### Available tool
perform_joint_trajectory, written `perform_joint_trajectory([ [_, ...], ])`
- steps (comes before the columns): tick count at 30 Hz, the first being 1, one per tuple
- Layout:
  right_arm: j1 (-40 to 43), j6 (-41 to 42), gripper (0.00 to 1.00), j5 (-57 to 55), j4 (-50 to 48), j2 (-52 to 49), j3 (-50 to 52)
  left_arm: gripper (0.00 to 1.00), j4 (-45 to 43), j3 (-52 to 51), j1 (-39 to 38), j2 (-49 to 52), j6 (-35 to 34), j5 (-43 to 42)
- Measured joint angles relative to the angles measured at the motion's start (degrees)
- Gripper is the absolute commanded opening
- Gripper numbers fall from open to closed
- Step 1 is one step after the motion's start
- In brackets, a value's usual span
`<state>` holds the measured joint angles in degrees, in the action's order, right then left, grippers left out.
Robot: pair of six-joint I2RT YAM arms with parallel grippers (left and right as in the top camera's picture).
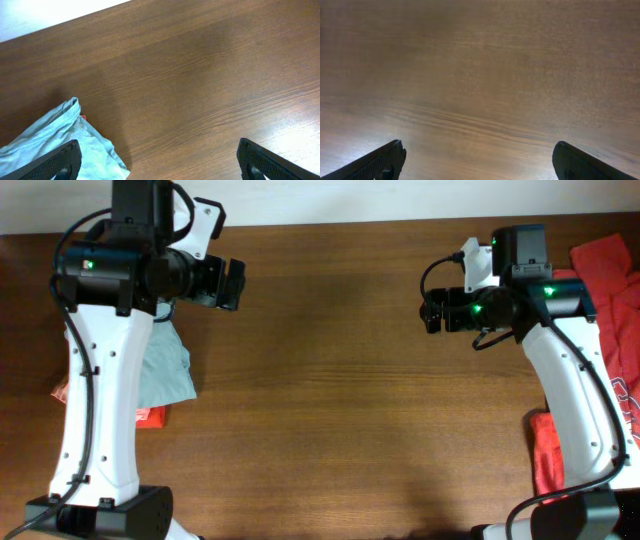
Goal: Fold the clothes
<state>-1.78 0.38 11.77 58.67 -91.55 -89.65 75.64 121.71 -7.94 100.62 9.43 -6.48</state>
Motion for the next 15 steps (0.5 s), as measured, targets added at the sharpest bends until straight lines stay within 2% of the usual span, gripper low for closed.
perform_joint_trajectory([
  [9, 0.0, 1.03, 0.99, -3.96, 8.72, 0.24, -0.07, 0.99, 4.15, 0.0, -0.13, 0.0, -0.92, 2.1],
  [15, -0.02, 2.32, 0.99, -7.08, 8.44, 8.68, 4.59, 0.99, 3.21, -2.69, -0.13, -0.59, -1.75, 2.54],
])
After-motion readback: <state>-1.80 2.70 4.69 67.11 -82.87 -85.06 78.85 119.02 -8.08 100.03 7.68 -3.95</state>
